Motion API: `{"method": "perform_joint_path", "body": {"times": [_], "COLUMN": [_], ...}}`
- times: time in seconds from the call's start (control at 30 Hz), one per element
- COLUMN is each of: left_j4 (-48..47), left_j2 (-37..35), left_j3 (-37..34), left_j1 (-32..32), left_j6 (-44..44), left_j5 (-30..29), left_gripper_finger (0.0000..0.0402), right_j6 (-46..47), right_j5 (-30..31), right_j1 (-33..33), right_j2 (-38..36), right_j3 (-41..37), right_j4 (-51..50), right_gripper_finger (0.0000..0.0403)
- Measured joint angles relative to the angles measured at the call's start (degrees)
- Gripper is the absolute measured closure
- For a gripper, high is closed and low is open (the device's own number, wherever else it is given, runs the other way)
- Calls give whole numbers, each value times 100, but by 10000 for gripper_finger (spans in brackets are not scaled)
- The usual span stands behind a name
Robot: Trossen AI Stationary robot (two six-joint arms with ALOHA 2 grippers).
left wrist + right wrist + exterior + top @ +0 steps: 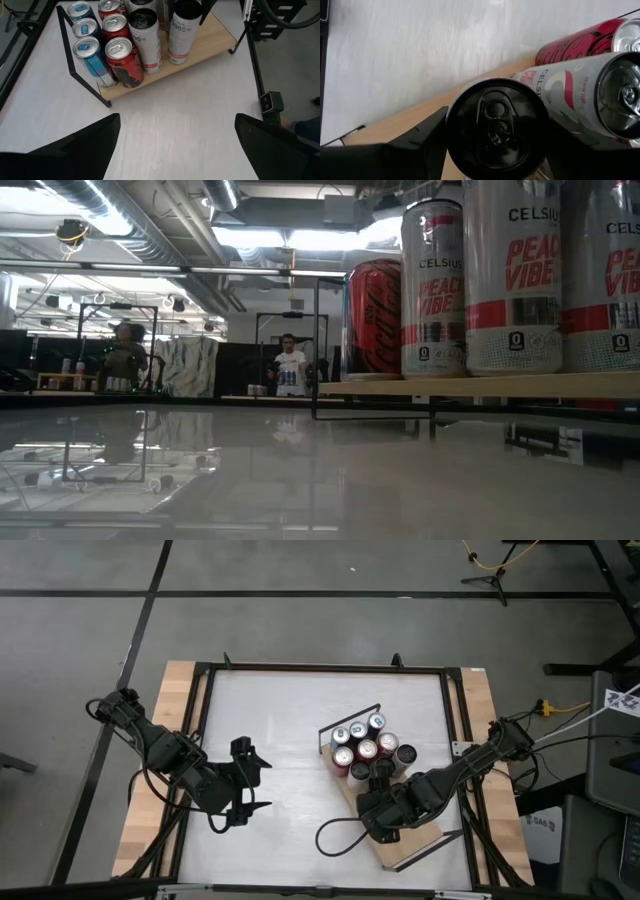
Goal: Place canned beverage on shelf
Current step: Put the white pink soda can on the shelf aligned with the other white pink soda cans
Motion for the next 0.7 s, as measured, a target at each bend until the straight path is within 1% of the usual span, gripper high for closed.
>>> {"method": "perform_joint_path", "body": {"times": [0.37, 0.7], "left_j4": [-7, -7], "left_j2": [0, 0], "left_j3": [0, 0], "left_j1": [-1, -1], "left_j6": [4, 4], "left_j5": [2, 2], "left_gripper_finger": [15, 15], "right_j6": [-32, -40], "right_j5": [-3, -1], "right_j1": [-2, -2], "right_j2": [4, 7], "right_j3": [-4, -4], "right_j4": [-47, -80], "right_gripper_finger": [106, 98]}}
